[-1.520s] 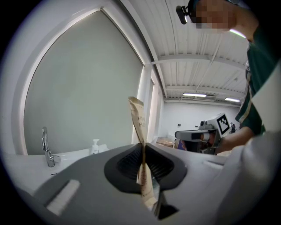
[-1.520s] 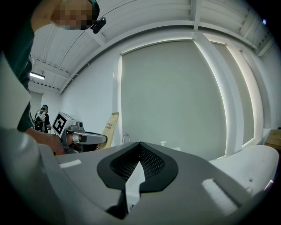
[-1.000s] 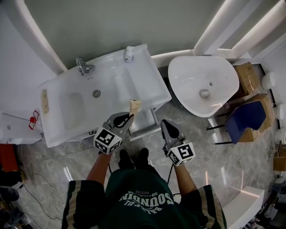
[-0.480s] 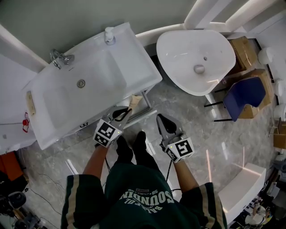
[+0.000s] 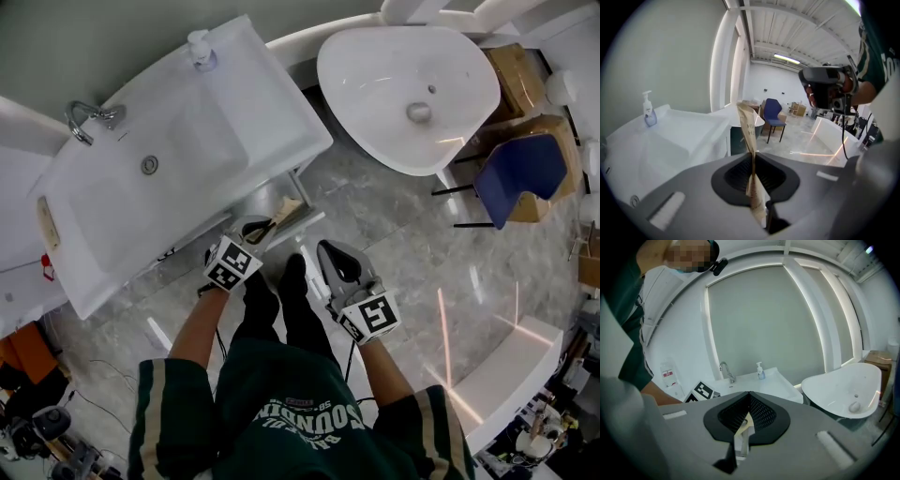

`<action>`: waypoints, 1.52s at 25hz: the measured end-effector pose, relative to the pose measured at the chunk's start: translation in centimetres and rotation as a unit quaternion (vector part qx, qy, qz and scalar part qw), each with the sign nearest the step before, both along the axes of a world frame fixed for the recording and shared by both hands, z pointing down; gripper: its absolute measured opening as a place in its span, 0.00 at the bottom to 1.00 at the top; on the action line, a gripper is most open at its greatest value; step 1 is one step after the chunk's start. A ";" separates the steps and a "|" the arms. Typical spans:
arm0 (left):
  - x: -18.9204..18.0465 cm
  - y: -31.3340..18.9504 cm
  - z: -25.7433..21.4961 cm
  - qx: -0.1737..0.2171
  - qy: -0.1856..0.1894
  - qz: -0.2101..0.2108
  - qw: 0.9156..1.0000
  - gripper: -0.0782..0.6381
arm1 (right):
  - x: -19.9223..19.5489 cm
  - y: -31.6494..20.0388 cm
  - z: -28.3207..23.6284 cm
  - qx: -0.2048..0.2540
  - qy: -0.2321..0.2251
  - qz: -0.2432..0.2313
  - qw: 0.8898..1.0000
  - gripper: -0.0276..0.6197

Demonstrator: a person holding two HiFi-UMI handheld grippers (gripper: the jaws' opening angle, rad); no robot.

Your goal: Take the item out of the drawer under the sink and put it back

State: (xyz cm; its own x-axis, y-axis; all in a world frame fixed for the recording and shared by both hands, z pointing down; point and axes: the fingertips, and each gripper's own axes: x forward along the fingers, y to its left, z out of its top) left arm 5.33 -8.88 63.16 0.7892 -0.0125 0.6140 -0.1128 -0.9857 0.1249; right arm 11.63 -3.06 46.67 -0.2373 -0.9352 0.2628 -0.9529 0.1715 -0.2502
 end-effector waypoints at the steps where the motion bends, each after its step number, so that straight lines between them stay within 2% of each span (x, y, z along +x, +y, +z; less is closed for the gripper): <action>1: 0.4 0.0 1.1 -0.002 -0.009 0.006 1.000 0.20 | 0.2 0.1 0.5 -0.003 -0.004 0.002 1.000 0.05; 5: 2.0 0.6 6.2 -0.011 -0.057 0.036 0.998 0.20 | 1.0 0.8 2.4 -0.014 -0.016 0.012 1.000 0.05; 8: 2.7 1.3 10.8 -0.027 -0.099 0.061 0.993 0.20 | 1.7 1.5 3.7 -0.018 -0.023 0.023 0.999 0.05; 17: 3.7 -0.1 21.2 -0.044 -0.200 0.088 0.975 0.20 | 3.6 3.4 7.3 -0.042 -0.020 0.042 0.998 0.04; 22: 4.6 0.0 24.9 -0.056 -0.234 0.098 0.966 0.20 | 4.9 5.0 8.9 -0.058 -0.018 0.056 0.997 0.05; 26: 4.4 -0.6 27.8 -0.044 -0.279 0.119 0.952 0.20 | 5.4 5.5 10.0 -0.070 -0.017 0.059 0.996 0.05; 30: 4.3 -0.9 30.3 -0.048 -0.301 0.129 0.944 0.20 | 5.6 5.3 10.9 -0.080 -0.016 0.064 0.995 0.05; 36: 4.2 -0.7 32.0 -0.080 -0.318 0.127 0.936 0.20 | 6.0 4.5 11.4 -0.081 -0.027 0.074 0.994 0.05; 38: 4.3 -0.4 31.8 -0.083 -0.315 0.134 0.936 0.21 | 6.0 4.3 11.2 -0.083 -0.029 0.073 0.993 0.05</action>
